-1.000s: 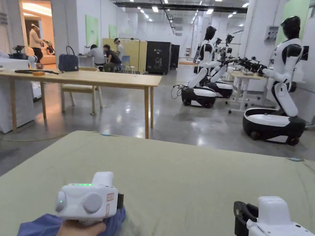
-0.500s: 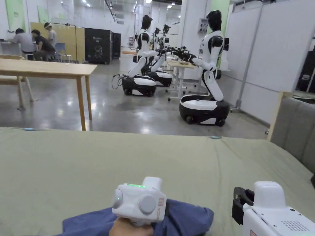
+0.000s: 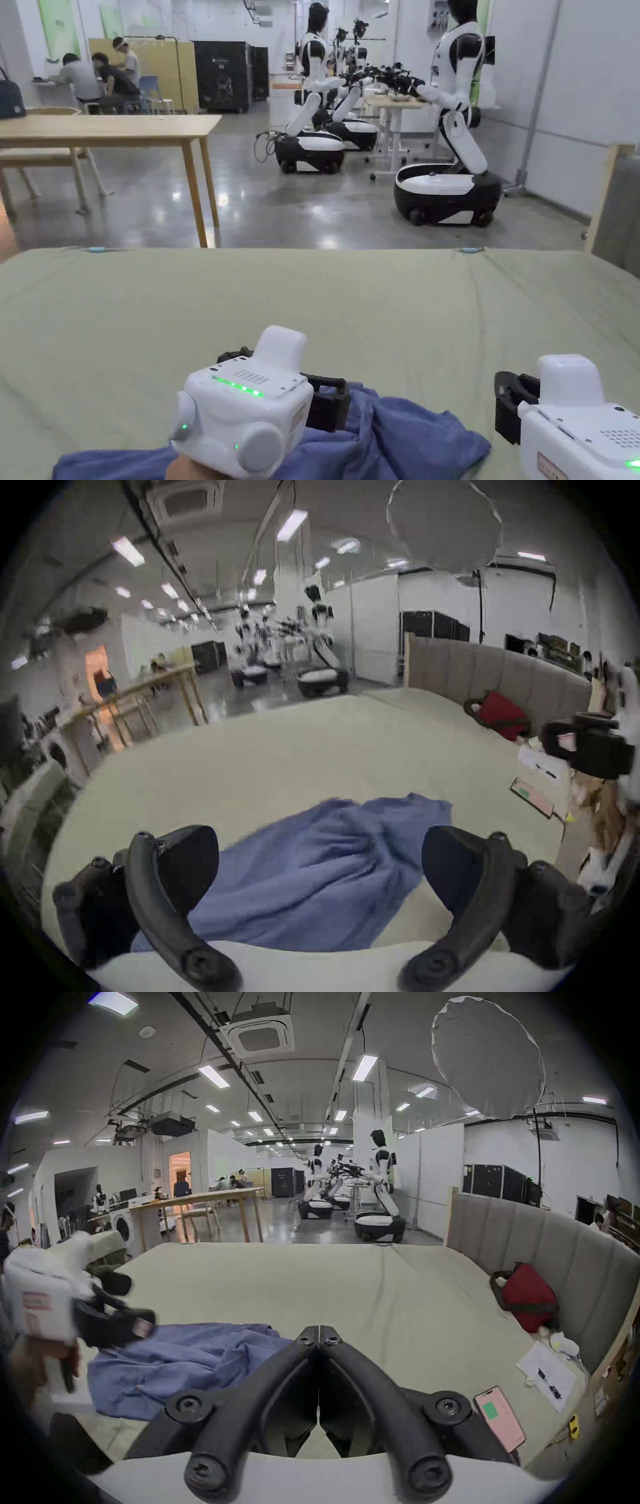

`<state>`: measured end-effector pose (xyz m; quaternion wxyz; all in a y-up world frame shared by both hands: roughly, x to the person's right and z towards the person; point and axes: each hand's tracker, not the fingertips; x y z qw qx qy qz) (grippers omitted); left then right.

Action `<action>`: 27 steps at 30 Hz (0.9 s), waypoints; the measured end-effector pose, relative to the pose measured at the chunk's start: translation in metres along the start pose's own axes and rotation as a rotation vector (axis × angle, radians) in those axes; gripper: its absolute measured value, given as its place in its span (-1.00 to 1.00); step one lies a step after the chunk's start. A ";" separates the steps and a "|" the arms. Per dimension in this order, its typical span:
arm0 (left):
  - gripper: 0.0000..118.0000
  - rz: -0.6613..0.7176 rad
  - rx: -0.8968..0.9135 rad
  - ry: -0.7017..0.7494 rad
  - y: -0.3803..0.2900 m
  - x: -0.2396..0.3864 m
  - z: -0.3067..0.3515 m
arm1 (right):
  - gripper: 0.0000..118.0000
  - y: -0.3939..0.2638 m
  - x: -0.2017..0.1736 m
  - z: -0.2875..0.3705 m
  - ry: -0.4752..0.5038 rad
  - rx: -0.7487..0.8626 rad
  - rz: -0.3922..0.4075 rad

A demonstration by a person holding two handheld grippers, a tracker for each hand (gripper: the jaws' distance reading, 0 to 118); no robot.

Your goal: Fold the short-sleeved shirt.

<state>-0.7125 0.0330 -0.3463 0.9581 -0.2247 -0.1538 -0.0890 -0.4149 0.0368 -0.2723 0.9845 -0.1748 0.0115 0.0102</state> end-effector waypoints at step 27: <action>-0.08 0.385 -0.522 0.366 -0.141 -0.279 -0.055 | -0.99 -0.030 -0.053 -0.045 0.020 -0.152 0.023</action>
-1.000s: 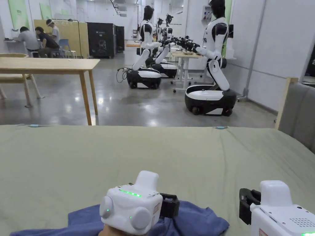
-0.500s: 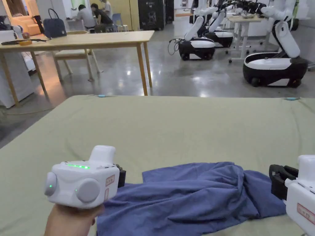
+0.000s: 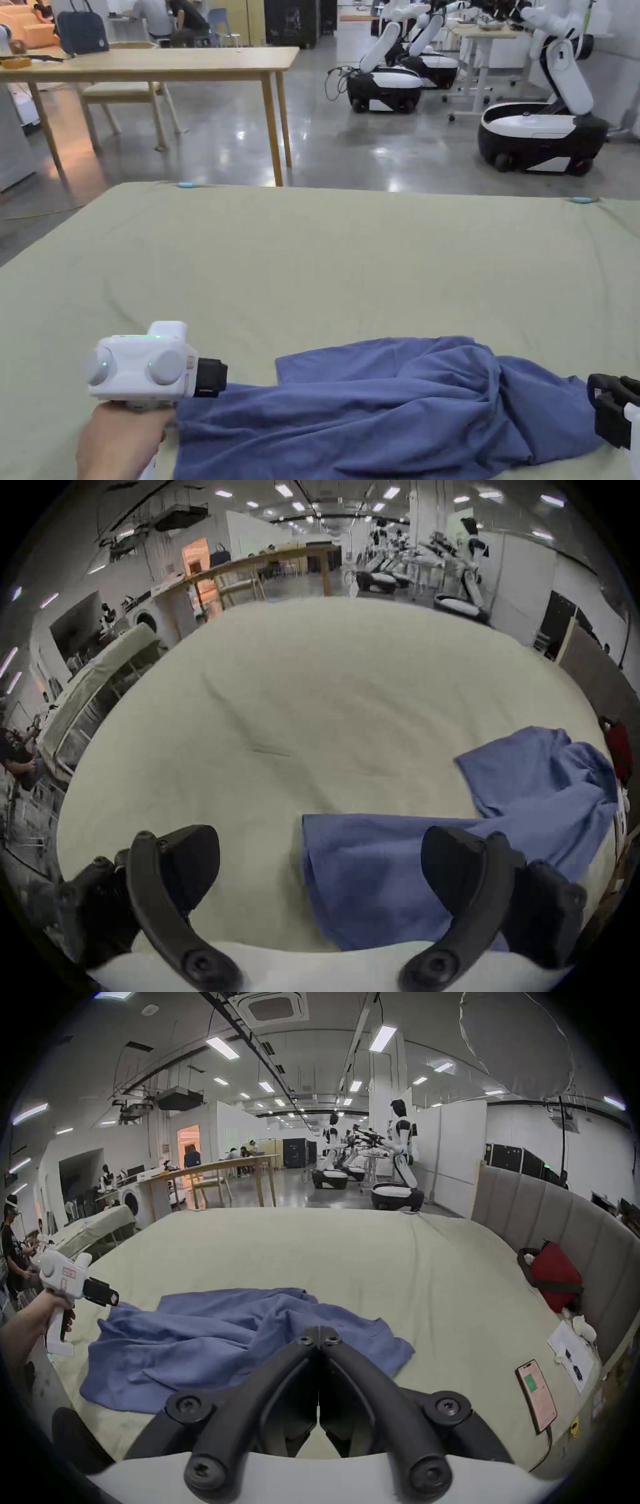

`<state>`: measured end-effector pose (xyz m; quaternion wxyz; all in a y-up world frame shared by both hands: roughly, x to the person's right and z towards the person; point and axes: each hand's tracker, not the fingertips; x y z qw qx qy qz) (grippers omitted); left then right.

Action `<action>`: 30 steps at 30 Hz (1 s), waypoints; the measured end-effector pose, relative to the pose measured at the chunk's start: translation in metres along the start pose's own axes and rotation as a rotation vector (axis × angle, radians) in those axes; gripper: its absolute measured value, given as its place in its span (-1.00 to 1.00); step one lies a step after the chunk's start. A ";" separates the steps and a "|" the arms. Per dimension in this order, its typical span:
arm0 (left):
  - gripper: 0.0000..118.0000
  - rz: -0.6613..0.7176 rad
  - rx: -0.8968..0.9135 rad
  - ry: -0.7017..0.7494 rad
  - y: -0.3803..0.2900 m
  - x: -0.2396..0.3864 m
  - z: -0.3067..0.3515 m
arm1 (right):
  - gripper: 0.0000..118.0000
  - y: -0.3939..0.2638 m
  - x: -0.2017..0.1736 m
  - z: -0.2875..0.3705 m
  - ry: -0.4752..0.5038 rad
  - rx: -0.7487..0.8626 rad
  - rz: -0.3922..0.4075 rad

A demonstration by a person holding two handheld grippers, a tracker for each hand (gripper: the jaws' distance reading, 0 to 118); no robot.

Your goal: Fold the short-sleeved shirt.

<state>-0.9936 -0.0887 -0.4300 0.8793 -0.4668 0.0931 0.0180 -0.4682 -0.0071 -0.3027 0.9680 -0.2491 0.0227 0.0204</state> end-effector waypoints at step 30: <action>-0.98 -0.113 0.094 -0.011 0.001 0.038 0.055 | -0.82 -0.034 0.105 -0.160 0.178 -0.419 0.041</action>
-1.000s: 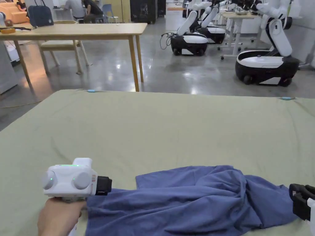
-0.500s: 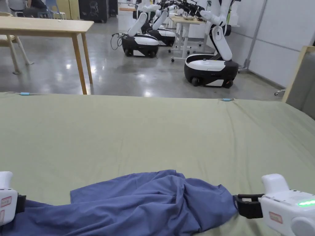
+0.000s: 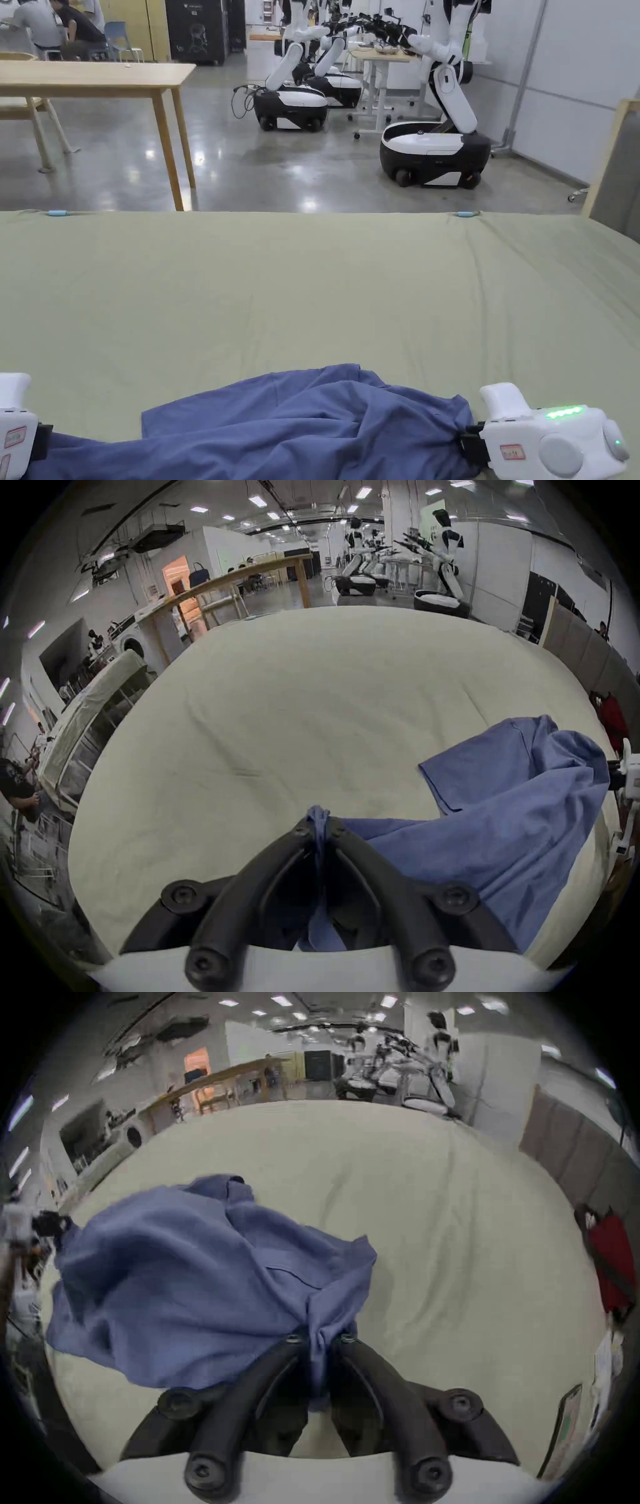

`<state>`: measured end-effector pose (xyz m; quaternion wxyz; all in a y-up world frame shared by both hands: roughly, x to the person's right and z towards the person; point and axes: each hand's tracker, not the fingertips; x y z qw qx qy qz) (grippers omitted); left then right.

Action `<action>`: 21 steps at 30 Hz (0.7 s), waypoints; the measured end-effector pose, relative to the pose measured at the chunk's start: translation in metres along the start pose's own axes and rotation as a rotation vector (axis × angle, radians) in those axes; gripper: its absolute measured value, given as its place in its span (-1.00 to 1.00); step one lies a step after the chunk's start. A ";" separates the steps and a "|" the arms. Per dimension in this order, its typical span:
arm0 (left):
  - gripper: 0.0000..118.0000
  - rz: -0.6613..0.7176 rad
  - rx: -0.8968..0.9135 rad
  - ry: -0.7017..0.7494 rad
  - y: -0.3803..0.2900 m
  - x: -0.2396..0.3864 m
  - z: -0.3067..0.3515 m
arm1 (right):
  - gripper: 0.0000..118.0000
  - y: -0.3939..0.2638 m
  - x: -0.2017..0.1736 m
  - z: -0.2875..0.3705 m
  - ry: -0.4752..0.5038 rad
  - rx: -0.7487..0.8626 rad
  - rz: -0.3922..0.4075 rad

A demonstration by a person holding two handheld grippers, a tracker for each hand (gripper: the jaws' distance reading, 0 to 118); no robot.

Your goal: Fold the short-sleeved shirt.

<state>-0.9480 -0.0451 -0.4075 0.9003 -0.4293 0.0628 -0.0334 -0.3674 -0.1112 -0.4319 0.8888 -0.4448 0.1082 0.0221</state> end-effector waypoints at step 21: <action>-0.98 0.039 0.633 0.089 0.215 -0.057 0.226 | -0.82 0.226 -0.036 0.314 -0.245 0.778 -0.028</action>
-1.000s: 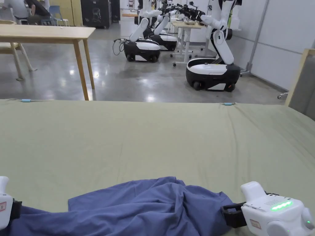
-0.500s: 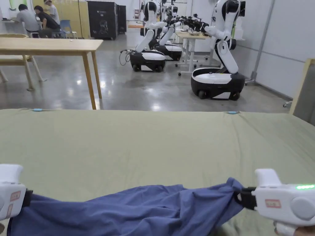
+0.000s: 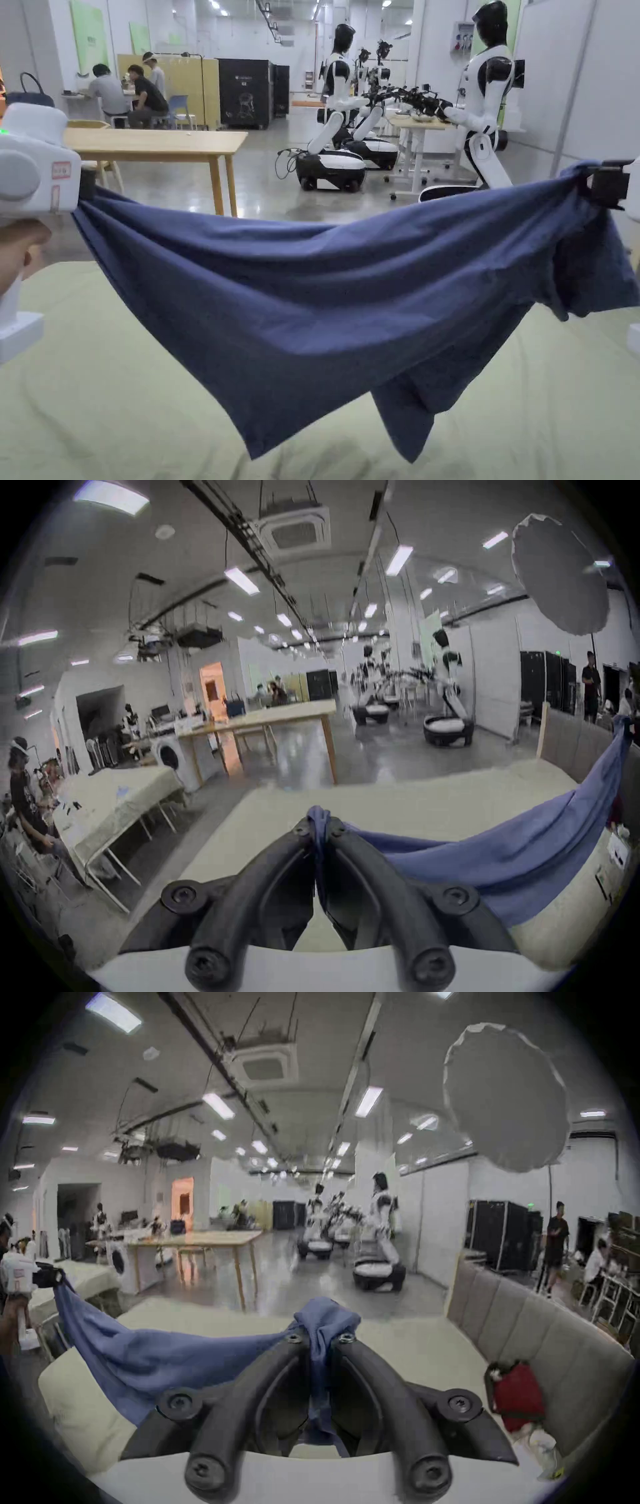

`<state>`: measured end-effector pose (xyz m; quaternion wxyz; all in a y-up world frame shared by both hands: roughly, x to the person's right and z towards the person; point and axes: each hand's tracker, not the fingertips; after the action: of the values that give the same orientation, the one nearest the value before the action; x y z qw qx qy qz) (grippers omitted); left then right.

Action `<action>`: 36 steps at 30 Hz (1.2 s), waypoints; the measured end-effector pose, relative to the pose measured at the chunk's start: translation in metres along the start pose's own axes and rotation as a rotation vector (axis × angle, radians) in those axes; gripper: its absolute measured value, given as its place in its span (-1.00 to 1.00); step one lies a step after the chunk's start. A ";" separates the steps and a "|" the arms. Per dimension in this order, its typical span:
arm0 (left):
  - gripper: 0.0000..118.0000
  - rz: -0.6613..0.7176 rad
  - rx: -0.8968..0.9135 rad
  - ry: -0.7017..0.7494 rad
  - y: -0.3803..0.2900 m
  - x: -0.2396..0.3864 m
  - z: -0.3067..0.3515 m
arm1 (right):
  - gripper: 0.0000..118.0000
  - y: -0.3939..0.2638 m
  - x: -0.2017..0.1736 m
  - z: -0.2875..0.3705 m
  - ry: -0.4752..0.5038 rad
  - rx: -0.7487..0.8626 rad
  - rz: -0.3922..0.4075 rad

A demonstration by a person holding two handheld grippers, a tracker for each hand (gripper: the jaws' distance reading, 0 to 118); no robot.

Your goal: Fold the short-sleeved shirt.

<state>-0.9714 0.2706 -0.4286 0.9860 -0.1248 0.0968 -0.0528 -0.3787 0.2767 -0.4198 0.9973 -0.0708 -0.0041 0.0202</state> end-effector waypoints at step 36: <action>0.24 0.147 -0.629 -0.207 -0.374 0.004 0.074 | -0.04 -0.377 0.034 0.106 0.099 -0.672 0.047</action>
<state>-0.9822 -0.0722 -0.2630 0.9051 -0.4201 0.0167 0.0640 -0.3305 -0.0800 -0.2615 0.9164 -0.3966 0.0398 0.0374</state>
